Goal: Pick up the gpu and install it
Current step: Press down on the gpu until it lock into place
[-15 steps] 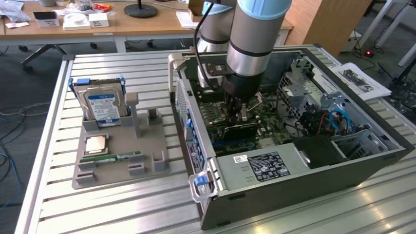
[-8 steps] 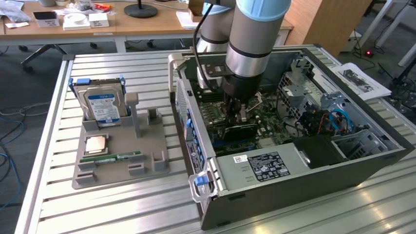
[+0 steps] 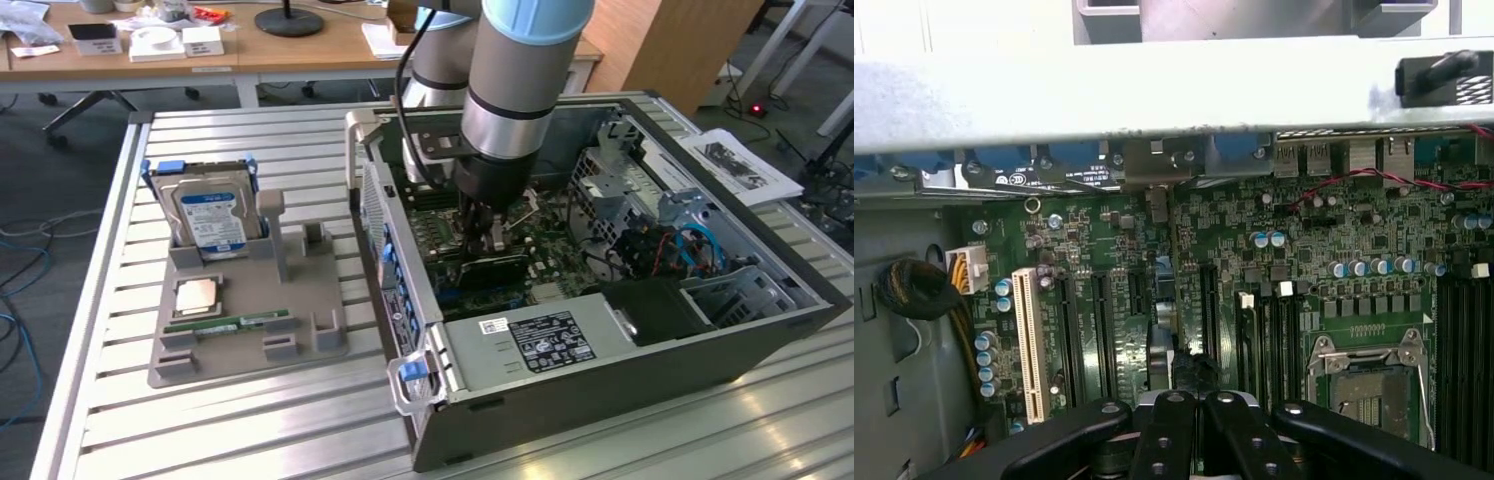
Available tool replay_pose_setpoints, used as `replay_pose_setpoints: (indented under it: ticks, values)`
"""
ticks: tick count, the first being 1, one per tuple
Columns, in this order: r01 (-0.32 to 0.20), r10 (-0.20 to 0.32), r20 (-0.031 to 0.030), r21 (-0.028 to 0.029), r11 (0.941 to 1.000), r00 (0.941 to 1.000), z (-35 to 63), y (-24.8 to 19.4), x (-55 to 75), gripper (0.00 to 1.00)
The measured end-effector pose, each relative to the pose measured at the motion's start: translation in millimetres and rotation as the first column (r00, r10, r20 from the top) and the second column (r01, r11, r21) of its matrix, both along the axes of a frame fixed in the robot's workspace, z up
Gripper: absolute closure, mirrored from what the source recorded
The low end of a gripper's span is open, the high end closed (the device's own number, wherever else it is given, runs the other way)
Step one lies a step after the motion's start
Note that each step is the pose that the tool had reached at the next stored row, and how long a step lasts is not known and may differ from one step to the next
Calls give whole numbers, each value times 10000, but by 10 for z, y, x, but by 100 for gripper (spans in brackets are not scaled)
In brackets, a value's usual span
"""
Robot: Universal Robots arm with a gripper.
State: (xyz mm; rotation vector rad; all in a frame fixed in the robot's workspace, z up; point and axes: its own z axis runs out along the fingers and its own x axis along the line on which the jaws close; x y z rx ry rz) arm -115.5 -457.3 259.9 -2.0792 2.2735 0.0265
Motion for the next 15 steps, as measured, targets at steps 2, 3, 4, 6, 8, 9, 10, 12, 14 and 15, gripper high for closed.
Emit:
replay_pose_setpoints:
  ticks: [2, 3, 4, 6, 8, 9, 10, 12, 14, 15]
  values:
    - [0, 0, 1, 1, 10000, 10000, 0, 0, 0, 89]
    - [0, 0, 1, 0, 10000, 10000, 0, 0, 0, 89]
    - [0, 0, 1, 1, 10000, 10000, 0, 0, 0, 89]
    - [1, -1, 2, 3, 10000, 10000, 2, 0, 0, 89]
    - [2, -2, 14, 31, 10000, 10000, 23, 3, 0, 89]
    - [3, -3, 13, 23, 10000, 10000, 54, 2, 0, 89]
    - [2, -2, 2, 5, 10000, 10000, 94, 1, 0, 89]
    - [0, 0, 3, 6, 10000, 10000, 145, 0, 6, 89]
    - [0, 0, 1, 2, 10000, 10000, 182, 0, 18, 89]
    - [1, -1, 1, 4, 10000, 10000, 198, 1, 25, 89]
